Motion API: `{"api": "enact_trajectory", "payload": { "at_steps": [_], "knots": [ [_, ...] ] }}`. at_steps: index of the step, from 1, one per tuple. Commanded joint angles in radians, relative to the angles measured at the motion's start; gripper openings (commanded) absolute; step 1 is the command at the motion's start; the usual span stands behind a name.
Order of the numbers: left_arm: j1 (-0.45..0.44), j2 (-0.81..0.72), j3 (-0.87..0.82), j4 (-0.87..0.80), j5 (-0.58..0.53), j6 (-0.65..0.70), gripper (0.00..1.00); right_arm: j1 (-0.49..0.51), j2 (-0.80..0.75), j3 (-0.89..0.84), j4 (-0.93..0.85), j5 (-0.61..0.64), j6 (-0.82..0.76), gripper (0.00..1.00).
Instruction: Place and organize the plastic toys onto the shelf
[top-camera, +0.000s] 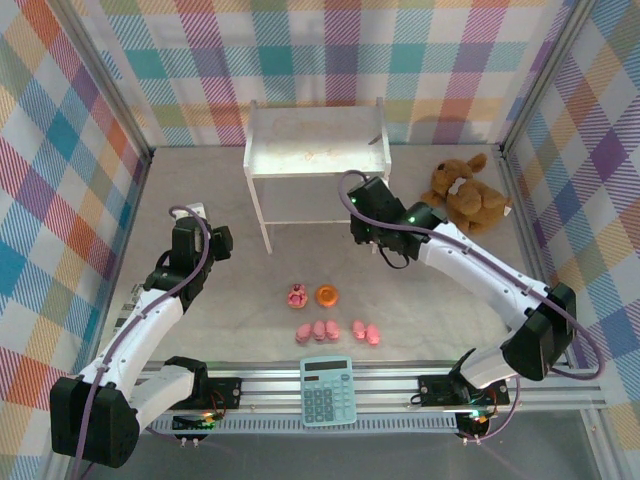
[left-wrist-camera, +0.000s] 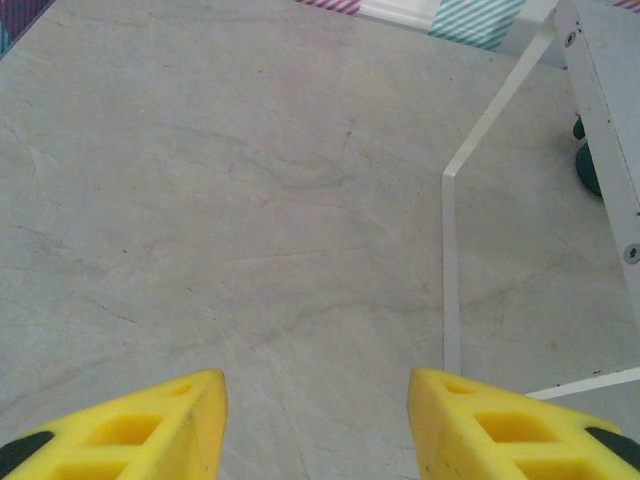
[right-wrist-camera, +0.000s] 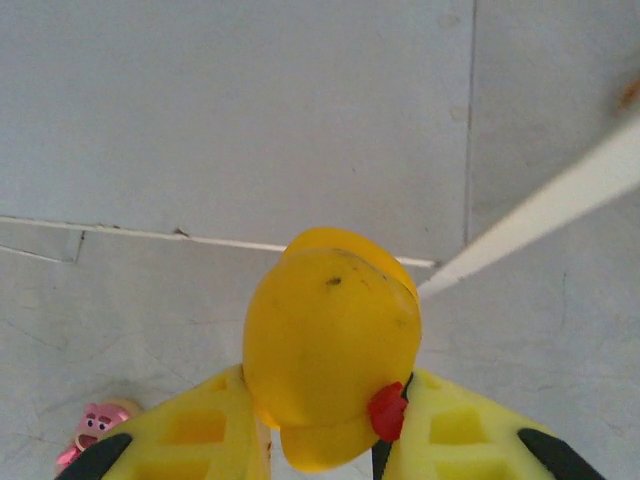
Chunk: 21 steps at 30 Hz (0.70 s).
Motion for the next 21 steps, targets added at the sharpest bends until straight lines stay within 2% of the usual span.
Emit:
{"api": "enact_trajectory", "payload": {
  "at_steps": [1,21],
  "knots": [
    [-0.012,0.007,0.031,-0.007,0.009,0.008,0.51,-0.008,0.032,0.044,0.014,-0.011,-0.056,0.08],
    [-0.012,0.017,0.04,-0.013,-0.002,0.02,0.51,-0.055,0.138,0.118,0.007,-0.07,-0.109,0.08]
  ]
}}
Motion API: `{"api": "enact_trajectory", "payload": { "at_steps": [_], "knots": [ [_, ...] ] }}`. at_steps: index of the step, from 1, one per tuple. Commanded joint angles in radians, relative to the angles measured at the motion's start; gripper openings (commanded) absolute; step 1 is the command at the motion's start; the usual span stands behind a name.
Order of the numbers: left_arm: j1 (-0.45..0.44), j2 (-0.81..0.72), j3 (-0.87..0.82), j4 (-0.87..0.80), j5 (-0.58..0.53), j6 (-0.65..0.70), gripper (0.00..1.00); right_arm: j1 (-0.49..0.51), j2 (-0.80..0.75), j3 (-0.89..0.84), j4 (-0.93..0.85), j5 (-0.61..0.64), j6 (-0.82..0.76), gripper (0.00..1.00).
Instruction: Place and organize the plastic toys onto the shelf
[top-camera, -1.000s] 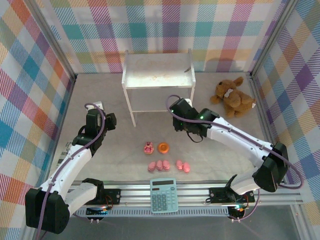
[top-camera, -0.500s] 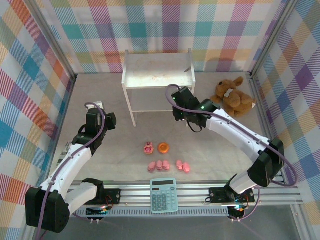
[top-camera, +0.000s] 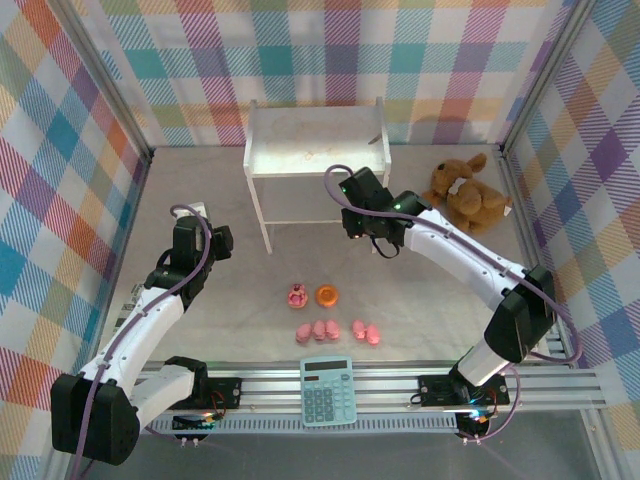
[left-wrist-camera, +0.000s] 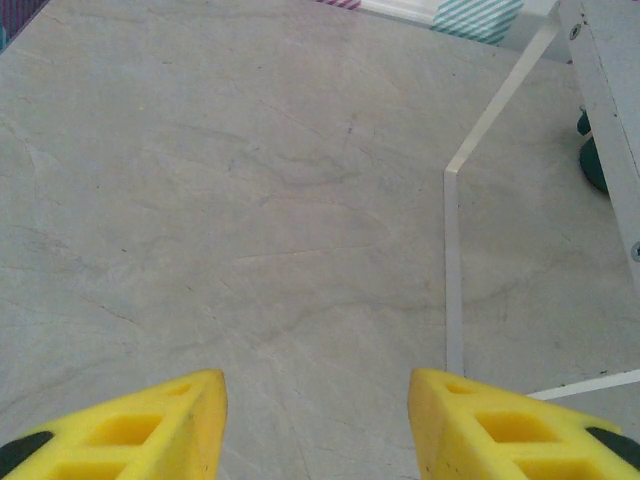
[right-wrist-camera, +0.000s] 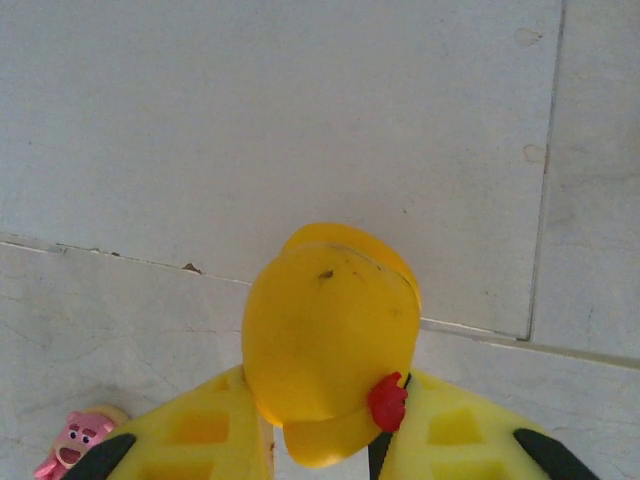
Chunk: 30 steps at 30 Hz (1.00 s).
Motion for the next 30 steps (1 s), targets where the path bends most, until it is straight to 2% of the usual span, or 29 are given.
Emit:
{"api": "enact_trajectory", "payload": {
  "at_steps": [1,22,30],
  "knots": [
    [-0.012,0.004,0.037,-0.014,-0.002,0.016,0.51,-0.017,0.019,0.04,0.006,-0.012,-0.019,0.08],
    [-0.012,0.007,0.036,-0.015,-0.011,0.023,0.52,-0.039,0.043,0.064,0.007,-0.036,-0.028,0.09],
    [-0.012,-0.001,0.037,-0.021,-0.02,0.024,0.52,-0.039,-0.216,-0.085,0.196,-0.129,-0.042,0.16]
  ]
}}
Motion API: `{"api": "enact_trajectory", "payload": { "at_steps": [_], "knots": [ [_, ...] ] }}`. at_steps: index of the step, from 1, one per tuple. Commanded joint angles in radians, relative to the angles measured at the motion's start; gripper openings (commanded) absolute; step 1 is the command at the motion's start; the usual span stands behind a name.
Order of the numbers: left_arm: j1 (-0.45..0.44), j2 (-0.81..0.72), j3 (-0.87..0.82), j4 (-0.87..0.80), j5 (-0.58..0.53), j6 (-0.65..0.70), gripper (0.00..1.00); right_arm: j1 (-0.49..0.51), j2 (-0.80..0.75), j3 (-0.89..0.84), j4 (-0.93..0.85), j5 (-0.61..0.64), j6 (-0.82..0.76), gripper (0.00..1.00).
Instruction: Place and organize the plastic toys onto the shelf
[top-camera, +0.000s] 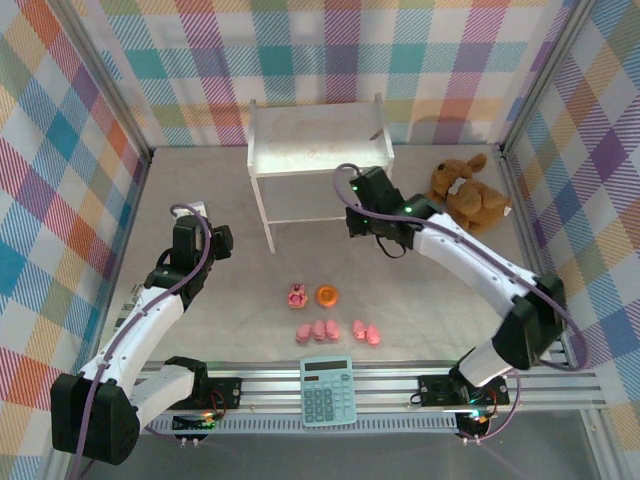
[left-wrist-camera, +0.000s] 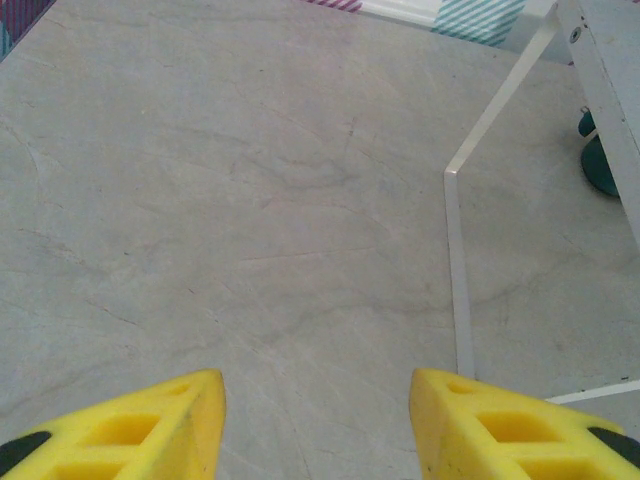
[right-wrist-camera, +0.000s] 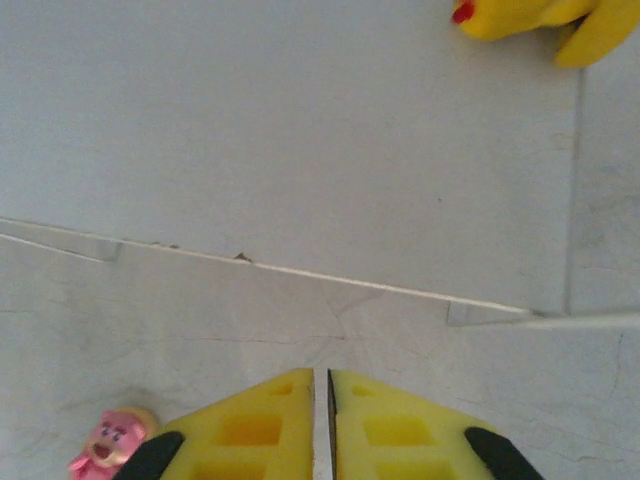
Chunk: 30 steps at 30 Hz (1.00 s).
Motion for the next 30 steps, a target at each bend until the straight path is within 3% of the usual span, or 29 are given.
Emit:
{"api": "enact_trajectory", "payload": {
  "at_steps": [1,8,14,19,23,27,30],
  "knots": [
    [-0.012,-0.002,0.032,-0.017,-0.015,0.017,0.52,-0.007,-0.146,-0.014,0.107,-0.043,-0.016,0.17],
    [-0.012,0.003,0.043,-0.02,-0.014,0.011,0.52,-0.006,-0.375,-0.079,0.172,-0.047,-0.024,0.3],
    [-0.012,0.003,0.051,-0.023,-0.012,0.007,0.52,-0.02,-0.509,-0.089,0.123,0.161,0.032,0.3],
    [-0.012,-0.008,0.051,-0.029,-0.007,0.0,0.52,-0.141,-0.541,-0.106,0.045,0.229,0.119,0.33],
    [-0.012,-0.023,0.049,-0.038,-0.005,-0.001,0.52,-0.345,-0.521,-0.151,0.051,0.02,0.21,0.38],
    [-0.012,-0.036,0.049,-0.048,-0.005,0.002,0.53,-0.56,-0.424,-0.245,0.176,-0.336,0.34,0.5],
    [-0.012,-0.036,0.051,-0.057,-0.005,0.009,0.54,-0.67,-0.307,-0.292,0.307,-0.562,0.423,0.53]
  ]
}}
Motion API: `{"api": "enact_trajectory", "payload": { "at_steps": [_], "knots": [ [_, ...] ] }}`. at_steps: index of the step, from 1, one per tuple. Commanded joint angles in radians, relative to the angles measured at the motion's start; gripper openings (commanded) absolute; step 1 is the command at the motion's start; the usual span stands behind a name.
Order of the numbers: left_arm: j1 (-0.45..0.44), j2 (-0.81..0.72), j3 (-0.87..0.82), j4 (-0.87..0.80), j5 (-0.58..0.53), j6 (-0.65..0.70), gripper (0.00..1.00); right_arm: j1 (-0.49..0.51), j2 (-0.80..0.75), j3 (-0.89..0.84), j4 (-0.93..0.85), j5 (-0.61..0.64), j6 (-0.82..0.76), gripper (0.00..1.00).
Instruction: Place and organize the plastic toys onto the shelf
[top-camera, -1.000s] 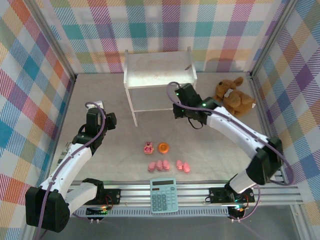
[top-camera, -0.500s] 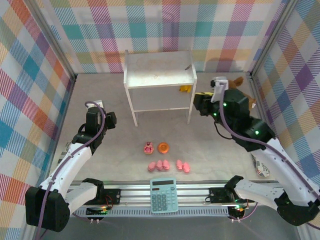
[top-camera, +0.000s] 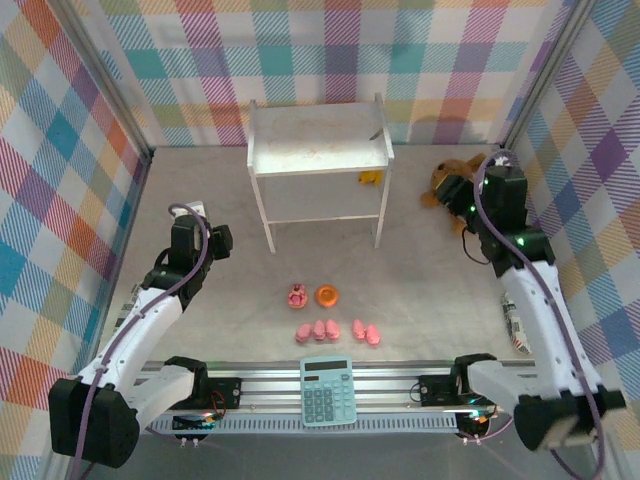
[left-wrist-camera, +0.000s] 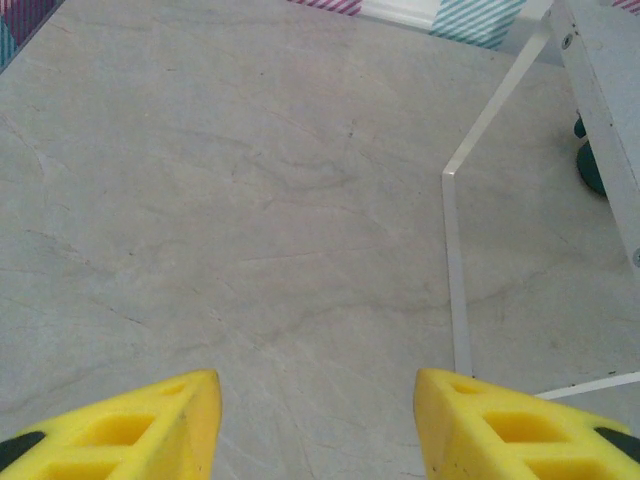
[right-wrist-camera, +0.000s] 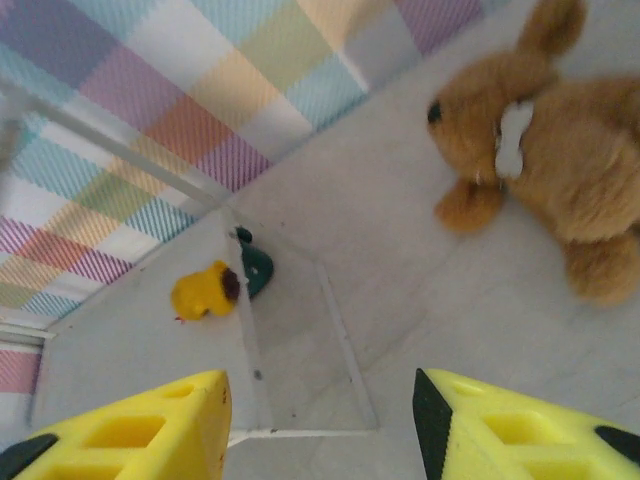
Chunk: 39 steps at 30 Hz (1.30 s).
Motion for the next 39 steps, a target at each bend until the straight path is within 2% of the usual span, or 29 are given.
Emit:
{"api": "enact_trajectory", "payload": {
  "at_steps": [1,7,13,24,39],
  "knots": [
    [-0.012,-0.014,0.038,-0.026,-0.009,0.011,0.54,-0.076,0.129,-0.033,0.166,-0.351,0.14,0.53],
    [-0.012,-0.005,0.037,-0.026,-0.018,0.013,0.55,-0.079,0.373,0.093,0.233,-0.554,0.125,0.56],
    [-0.012,0.016,0.039,-0.02,-0.025,0.009,0.54,-0.075,0.503,0.193,0.241,-0.622,0.107,0.57],
    [-0.012,0.041,0.05,-0.014,-0.032,0.01,0.54,-0.003,0.695,0.408,0.112,-0.622,0.005,0.58],
    [-0.012,0.038,0.052,-0.013,-0.039,0.016,0.54,0.045,0.805,0.525,0.028,-0.604,-0.047,0.59]
  ]
}}
